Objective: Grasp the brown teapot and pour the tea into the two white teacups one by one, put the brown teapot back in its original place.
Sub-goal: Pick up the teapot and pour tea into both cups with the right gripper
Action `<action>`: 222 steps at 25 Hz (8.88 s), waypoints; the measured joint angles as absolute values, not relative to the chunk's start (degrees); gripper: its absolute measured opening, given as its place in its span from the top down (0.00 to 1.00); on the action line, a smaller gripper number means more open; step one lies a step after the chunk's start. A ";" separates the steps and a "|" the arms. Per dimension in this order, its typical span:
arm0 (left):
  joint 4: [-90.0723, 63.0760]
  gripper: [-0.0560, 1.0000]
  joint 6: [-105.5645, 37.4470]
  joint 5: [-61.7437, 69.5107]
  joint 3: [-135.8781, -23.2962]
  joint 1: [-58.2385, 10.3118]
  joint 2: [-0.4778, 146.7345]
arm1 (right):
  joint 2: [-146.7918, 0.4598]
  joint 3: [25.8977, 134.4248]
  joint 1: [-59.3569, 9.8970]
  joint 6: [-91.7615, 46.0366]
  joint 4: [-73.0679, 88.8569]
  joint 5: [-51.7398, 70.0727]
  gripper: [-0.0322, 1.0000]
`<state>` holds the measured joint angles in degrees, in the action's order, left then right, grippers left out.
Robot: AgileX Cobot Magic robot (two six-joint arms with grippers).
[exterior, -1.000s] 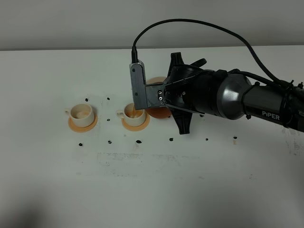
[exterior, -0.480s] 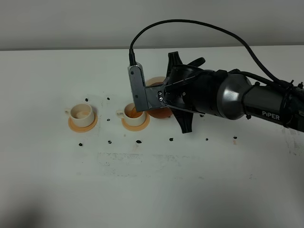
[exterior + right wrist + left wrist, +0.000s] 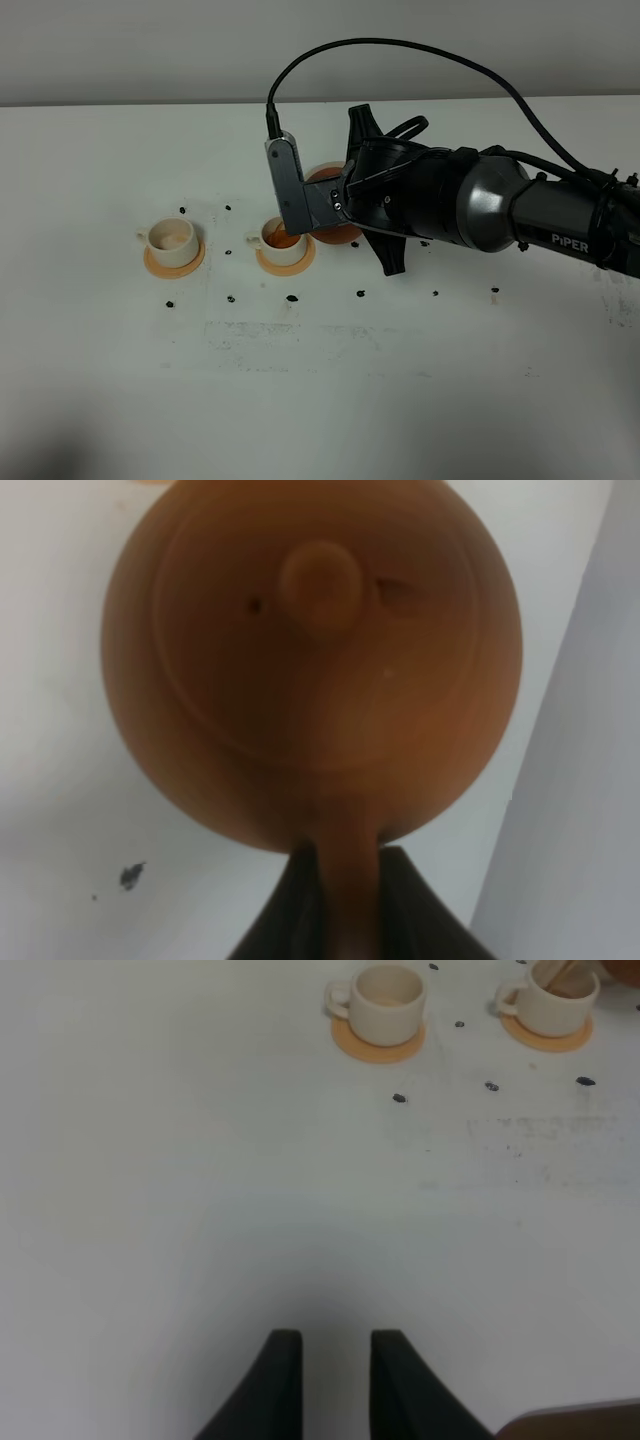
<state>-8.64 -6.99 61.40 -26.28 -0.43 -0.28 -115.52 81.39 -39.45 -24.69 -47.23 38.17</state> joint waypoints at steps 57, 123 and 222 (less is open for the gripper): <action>-8.64 0.80 -6.99 61.40 -26.28 -0.43 -0.28 | -115.52 81.39 -39.45 -25.42 -53.60 38.17 0.89; -8.64 0.80 -6.99 61.40 -26.28 -0.43 -0.28 | -109.72 62.54 -34.92 -22.86 0.94 20.59 0.89; -8.53 0.80 -6.99 61.40 -26.28 -0.43 -0.28 | -130.47 102.48 -44.57 -42.43 -48.31 28.94 0.89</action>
<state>-8.53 -6.99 61.40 -26.28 -0.43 -0.28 -130.47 102.48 -44.57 -42.43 -48.31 28.94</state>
